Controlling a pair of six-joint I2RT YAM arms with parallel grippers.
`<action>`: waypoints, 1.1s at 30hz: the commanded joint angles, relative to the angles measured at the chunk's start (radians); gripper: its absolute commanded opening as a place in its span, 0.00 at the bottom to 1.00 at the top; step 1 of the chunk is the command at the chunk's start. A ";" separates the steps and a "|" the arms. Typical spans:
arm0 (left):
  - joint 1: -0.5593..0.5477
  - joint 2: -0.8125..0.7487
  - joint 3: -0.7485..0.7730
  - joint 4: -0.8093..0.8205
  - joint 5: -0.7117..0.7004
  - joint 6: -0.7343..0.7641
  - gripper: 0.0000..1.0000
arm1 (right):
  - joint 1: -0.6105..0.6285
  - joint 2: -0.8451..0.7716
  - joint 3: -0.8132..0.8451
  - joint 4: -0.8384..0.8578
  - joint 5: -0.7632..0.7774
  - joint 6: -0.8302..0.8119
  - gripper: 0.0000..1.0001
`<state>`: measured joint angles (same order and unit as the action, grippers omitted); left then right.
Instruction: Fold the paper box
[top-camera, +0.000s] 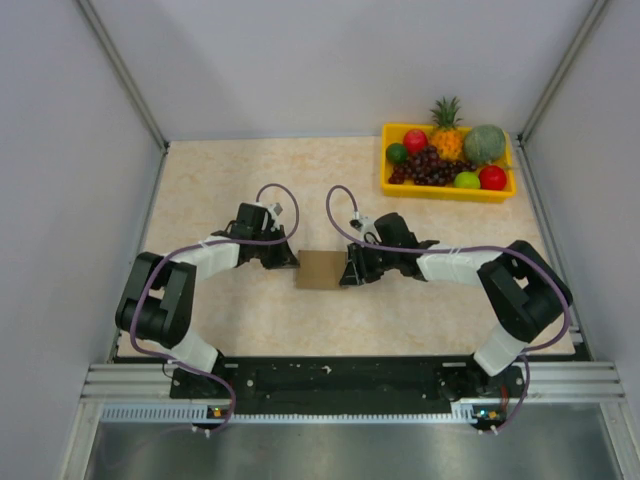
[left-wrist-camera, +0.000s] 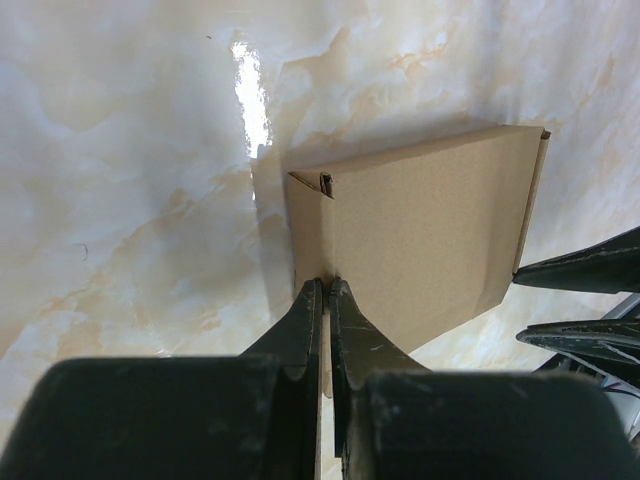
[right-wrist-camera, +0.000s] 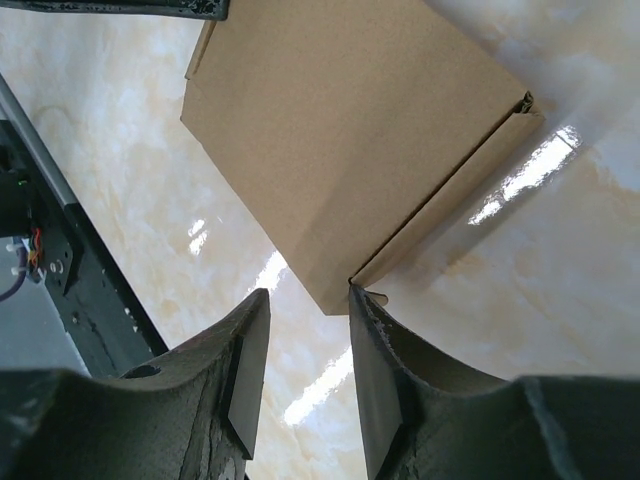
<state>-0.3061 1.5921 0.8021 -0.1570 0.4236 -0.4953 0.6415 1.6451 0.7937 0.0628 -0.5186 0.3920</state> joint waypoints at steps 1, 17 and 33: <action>-0.001 -0.020 -0.017 -0.021 -0.029 0.021 0.00 | 0.009 0.005 0.038 -0.020 0.072 -0.056 0.39; 0.001 -0.014 -0.018 -0.019 -0.029 0.015 0.00 | 0.018 -0.018 0.084 -0.100 0.149 -0.085 0.42; 0.001 -0.021 -0.012 -0.018 -0.028 0.014 0.00 | 0.021 0.016 0.119 -0.132 0.180 -0.113 0.43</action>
<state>-0.3065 1.5921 0.8017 -0.1570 0.4225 -0.4988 0.6586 1.6474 0.8532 -0.0547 -0.3691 0.3111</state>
